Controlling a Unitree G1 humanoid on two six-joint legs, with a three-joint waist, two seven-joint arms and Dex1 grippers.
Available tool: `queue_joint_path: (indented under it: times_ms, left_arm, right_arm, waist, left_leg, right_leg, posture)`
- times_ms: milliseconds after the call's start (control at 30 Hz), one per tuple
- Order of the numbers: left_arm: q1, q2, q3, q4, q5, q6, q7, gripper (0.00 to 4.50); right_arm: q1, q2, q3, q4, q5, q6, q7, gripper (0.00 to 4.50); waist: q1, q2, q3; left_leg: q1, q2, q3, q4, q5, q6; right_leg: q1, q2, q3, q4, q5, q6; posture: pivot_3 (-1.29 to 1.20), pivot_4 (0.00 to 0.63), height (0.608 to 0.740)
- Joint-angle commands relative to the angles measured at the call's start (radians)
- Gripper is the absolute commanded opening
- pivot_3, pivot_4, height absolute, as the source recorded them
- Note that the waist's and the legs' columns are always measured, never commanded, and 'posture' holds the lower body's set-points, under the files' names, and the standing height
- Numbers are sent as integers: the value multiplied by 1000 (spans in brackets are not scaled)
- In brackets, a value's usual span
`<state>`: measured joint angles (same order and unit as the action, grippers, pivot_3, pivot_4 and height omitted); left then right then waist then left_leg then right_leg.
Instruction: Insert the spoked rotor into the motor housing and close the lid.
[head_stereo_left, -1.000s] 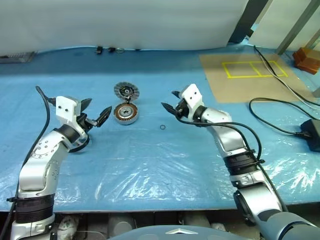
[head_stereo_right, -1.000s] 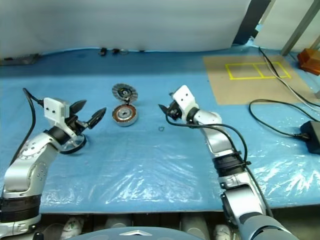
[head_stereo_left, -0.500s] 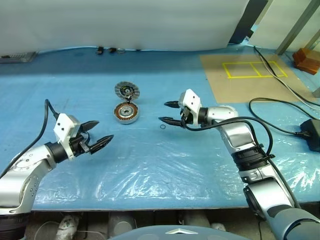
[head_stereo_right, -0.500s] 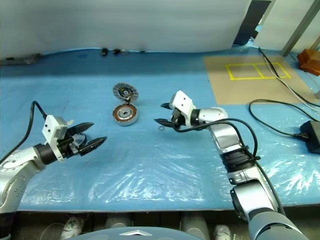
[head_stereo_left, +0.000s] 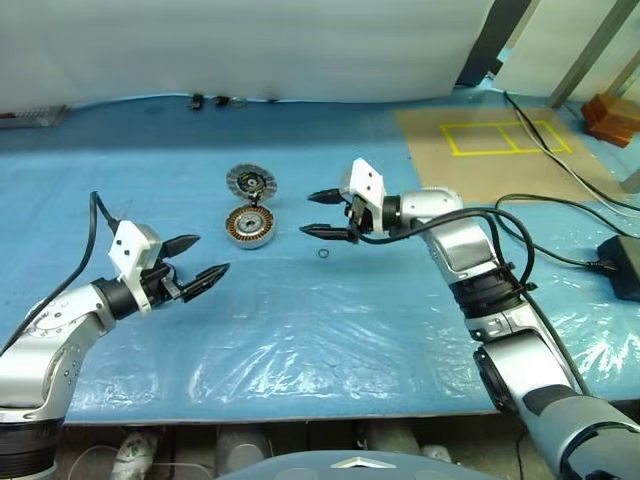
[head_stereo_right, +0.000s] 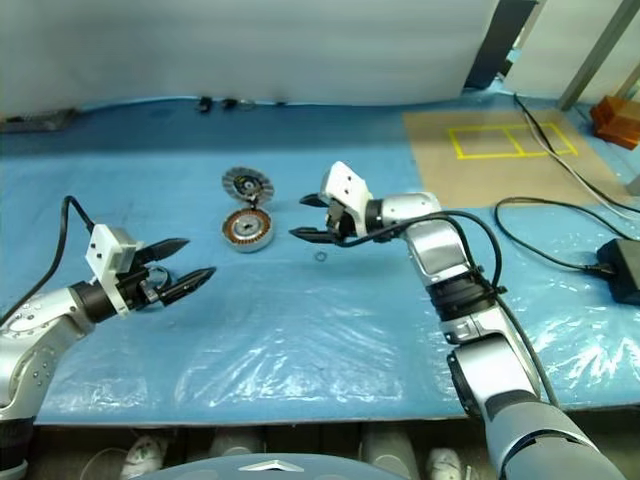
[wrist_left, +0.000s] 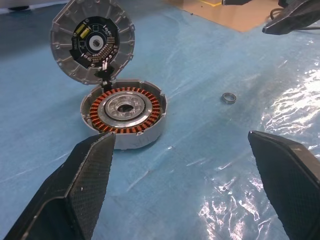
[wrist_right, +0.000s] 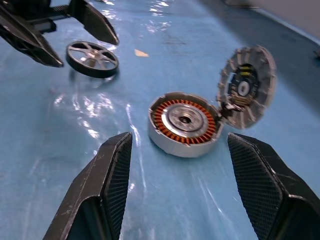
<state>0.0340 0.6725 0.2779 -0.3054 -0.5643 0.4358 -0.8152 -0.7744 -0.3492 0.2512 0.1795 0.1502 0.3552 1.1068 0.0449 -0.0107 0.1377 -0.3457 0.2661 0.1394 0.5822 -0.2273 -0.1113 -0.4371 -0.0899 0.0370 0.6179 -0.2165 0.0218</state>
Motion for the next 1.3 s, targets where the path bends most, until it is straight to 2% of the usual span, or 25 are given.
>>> queue_joint_path:
  times_ms: [33,133,167,533,833,1000,1200,1300]
  left_arm:
    - [1,-1,20,-20,3,-21,8,4500]
    - [1,-9,19,-22,5,-24,19,4500]
    - [1,-14,19,-23,3,-25,22,4500]
    - [9,-11,38,-14,15,-49,25,4500]
    - [26,-12,39,-43,15,-44,33,4500]
    - [43,-16,49,-62,2,-38,41,4500]
    - [48,-24,43,-73,3,-38,56,4500]
    - [47,-26,42,-71,7,-39,66,4500]
  right_arm:
    - [-38,6,6,-8,22,-25,31,3513]
    - [-61,19,11,23,22,-50,42,4376]
    - [-67,20,17,32,21,-54,51,4447]
    - [-196,96,156,206,-86,-64,96,4447]
    - [-392,241,173,499,-186,-51,7,4447]
    - [-436,265,165,552,-190,-75,43,4447]
    - [-478,338,201,794,-281,-180,-28,4447]
    - [-515,385,199,934,-331,-225,-116,4447]
  waist:
    - [0,0,0]
    - [-2,0,0]
    - [-2,0,0]
    - [-5,0,0]
    - [-7,0,0]
    - [-3,0,0]
    - [-6,0,0]
    - [-7,1,1]
  left_leg:
    - [-1,0,0,0,0,0]
    - [-2,0,0,0,0,0]
    - [-2,0,0,0,0,0]
    - [-2,1,0,1,0,0]
    - [-2,2,0,1,0,0]
    - [-4,3,0,0,0,0]
    - [-3,4,0,1,-1,-1]
    - [-3,4,0,1,-1,-2]
  right_leg:
    - [0,0,0,0,0,0]
    - [-1,0,0,0,0,0]
    - [-1,0,0,0,0,0]
    - [-1,0,0,1,0,-1]
    - [-3,1,-2,2,-1,-3]
    - [-4,1,-5,2,-3,-4]
    - [-4,1,-5,4,-3,-5]
    - [-4,1,-5,5,-3,-5]
  posture:
    - [0,150,740]
    - [0,150,740]
    - [0,150,740]
    - [0,150,740]
    - [0,150,740]
    - [0,150,740]
    - [0,150,740]
    - [0,150,740]
